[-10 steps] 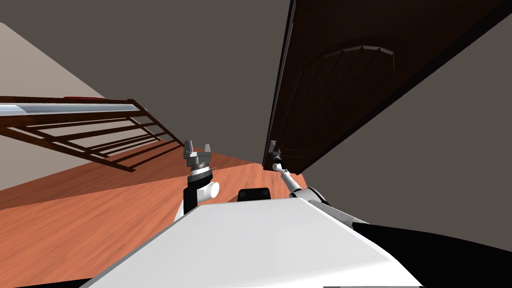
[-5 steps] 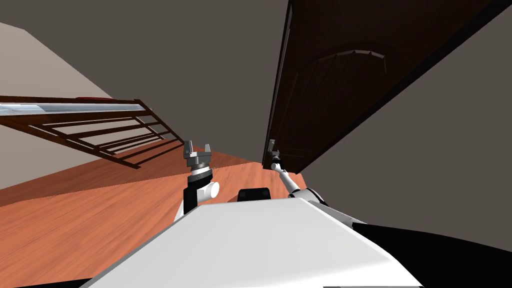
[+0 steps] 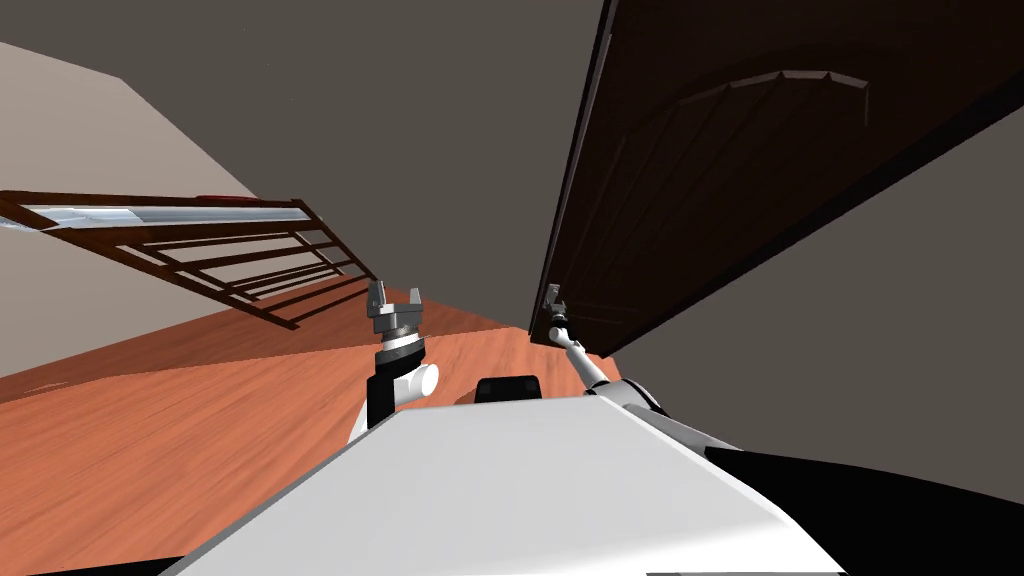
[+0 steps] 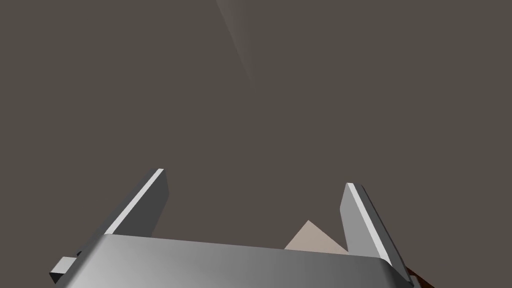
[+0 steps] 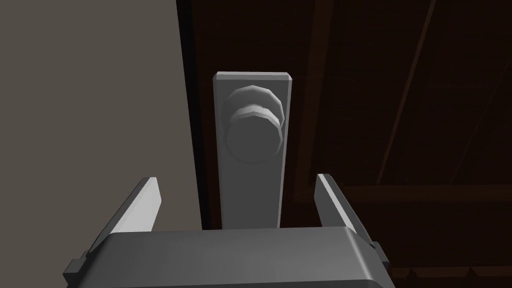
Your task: Pull the door open
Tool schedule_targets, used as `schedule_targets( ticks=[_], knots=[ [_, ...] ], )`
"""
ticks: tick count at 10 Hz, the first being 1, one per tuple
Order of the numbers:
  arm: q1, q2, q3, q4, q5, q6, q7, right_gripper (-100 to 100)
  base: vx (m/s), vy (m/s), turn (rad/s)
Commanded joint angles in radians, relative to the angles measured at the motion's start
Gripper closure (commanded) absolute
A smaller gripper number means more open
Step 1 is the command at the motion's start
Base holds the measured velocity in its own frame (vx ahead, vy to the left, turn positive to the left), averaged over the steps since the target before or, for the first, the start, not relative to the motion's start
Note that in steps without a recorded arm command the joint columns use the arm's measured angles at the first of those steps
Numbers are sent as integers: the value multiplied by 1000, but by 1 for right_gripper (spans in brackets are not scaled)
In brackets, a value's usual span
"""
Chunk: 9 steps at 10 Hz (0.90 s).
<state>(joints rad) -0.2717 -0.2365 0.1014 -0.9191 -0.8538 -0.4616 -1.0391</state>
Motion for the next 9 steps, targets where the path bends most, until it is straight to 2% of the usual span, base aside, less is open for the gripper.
schedule_targets(
  ticks=[1, 2, 5, 6, 7, 8, 9],
  knots=[
    [4, -31, 1, 13, -3, -8, -32, -100, 96, 12, 110],
    [14, -62, -5, 17, -8, -11, -58, -100, 138, 20, 196],
    [27, -104, -12, 22, -16, -16, -92, -100, 113, 5, 96],
    [30, -115, -14, 24, -18, -17, -102, -100, 92, 5, 73],
    [30, -115, -14, 24, -18, -17, -102, -100, 60, -2, 24],
    [37, -137, -18, 26, -21, -19, -119, -100, 107, 5, 95],
    [30, -126, -14, 32, -18, -20, -110, -100, 60, 0, 24]
  ],
)
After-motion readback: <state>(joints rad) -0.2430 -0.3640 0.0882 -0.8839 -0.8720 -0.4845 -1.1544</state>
